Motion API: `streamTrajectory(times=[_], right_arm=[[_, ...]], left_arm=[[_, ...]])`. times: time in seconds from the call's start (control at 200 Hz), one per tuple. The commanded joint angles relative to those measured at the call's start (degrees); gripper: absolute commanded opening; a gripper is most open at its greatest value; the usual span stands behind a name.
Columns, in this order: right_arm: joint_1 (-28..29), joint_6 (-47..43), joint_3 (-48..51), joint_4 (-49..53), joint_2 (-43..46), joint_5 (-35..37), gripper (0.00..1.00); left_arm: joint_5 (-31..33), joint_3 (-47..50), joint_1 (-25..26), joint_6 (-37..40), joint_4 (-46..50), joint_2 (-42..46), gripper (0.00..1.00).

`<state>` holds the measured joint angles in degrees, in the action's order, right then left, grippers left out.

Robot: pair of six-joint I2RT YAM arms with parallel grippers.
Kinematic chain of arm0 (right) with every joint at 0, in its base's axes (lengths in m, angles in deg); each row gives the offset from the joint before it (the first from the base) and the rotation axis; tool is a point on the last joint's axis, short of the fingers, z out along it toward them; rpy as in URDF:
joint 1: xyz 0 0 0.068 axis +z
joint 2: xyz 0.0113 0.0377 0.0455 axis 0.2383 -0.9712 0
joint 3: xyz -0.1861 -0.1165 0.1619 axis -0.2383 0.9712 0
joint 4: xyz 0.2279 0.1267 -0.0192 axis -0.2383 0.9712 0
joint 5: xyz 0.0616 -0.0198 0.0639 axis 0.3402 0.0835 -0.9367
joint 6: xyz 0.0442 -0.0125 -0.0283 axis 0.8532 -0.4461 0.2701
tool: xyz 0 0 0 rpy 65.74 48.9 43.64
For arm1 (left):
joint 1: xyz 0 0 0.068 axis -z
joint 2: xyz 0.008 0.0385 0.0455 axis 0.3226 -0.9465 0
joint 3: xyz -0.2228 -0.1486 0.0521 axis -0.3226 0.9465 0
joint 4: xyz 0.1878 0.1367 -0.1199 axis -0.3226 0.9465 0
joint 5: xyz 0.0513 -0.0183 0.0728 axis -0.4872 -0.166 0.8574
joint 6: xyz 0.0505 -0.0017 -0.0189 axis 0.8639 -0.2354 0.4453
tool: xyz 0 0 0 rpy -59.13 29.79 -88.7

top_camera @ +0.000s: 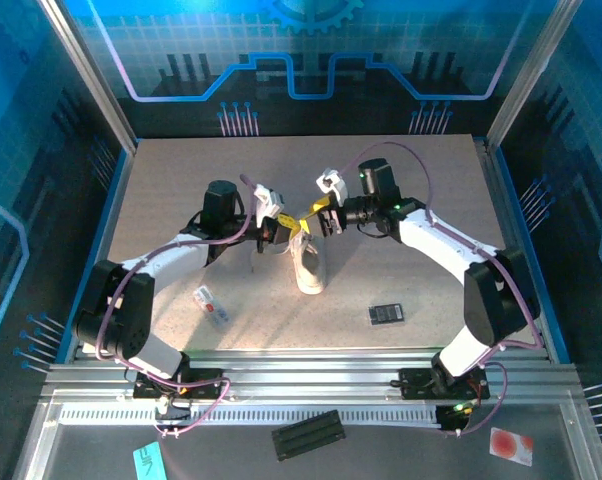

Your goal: Tie the shoes

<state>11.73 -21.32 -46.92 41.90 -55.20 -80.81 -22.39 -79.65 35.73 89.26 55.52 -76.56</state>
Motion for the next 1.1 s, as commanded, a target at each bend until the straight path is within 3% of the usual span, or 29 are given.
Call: streamTrajectory(times=[0.0, 0.385, 0.485, 0.675, 0.811, 0.866, 1.096], right_arm=[[-0.91, -1.5, 0.04, -3.84, -1.32, -5.93, 0.61], [-1.39, -6.5, -1.23, 1.81, -3.25, -9.7, 0.49], [-1.47, -6.93, -1.33, 1.79, -3.72, -9.92, 0.41], [-1.42, -7.36, -2.01, 1.56, -4.93, -10.63, 0.13], [-1.31, -7.5, -2.21, 1.9, -4.98, -10.05, 0.0], [-1.28, -7.53, -2.14, 2.16, -4.51, -9.26, 0.0], [-1.1, -7.27, 1.48, -1.12, -0.67, -5.11, 0.0]], left_arm=[[-4.36, -2.87, -0.71, 3.64, 2.36, -1.21, 0.0], [-6.63, -5.23, -1.08, 4.1, 3.02, -3.88, 0.0], [-7.47, -5.6, -1.09, 3.94, 2.93, -4.34, 0.0], [-8.9, -6.54, -1.09, 4.0, 3.74, -4.93, 0.0], [-8.59, -7.47, -1.08, 5.45, 7.0, -4.96, 0.0], [-7.47, -8.5, -1.08, 7.15, 10.95, -4.87, 0.0], [-3.83, -7.8, -1.41, 11.13, 15.94, -2.24, 0.34]])
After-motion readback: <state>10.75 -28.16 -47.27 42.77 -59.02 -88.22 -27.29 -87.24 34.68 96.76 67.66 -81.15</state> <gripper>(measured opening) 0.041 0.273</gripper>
